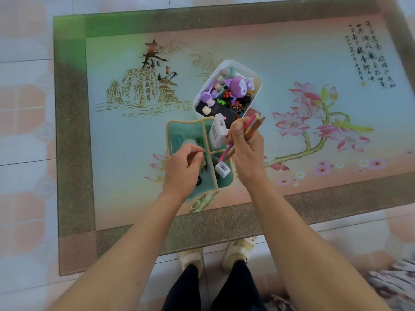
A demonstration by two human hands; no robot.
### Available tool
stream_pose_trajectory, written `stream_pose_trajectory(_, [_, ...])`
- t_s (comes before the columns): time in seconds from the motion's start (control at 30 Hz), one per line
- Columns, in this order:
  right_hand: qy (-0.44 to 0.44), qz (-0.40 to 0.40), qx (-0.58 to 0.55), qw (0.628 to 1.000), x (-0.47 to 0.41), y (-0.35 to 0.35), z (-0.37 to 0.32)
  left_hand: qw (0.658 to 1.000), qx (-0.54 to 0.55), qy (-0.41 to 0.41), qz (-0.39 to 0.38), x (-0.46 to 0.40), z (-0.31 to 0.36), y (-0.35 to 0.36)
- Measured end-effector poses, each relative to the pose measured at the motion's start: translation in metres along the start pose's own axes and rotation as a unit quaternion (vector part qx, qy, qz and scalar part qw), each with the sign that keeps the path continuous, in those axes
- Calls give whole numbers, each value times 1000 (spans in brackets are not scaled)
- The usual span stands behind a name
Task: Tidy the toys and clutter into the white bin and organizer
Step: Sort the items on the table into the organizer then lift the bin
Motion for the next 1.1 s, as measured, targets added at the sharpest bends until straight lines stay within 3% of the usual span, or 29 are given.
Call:
stream_pose_trajectory(0.27, [60,-32,38,997,18,-2,23,1000,-4,10,-5,-7,0,4])
stream_pose_trajectory(0.67, [76,-109,162,978,26,-5,14,1000,-4,6,-1,-12,7,11])
stream_pose_trajectory(0.83, [100,-79,153,980,28,-15,6,1000,-18,4,7,-7,17,4])
stream_pose_trajectory(0.93, [102,-19,178,979,29,-26,0,999,-40,3,21,-3,23,-8])
stream_pose_trajectory(1.0, [131,16,217,967,32,-36,0,994,-90,10,57,-1,26,-21])
stream_pose_trajectory(1.1, [252,-33,249,935,40,-38,15,980,-169,-7,107,1,21,-36])
Point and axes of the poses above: each hand's wrist, its own x-axis away from the middle knuckle, its own y-axis out of the palm, z = x × y, the point moved 5 cm from there along -x, towards the middle knuckle, and after that the axes turned 12 degrees about -z, right-handed, at the moved point
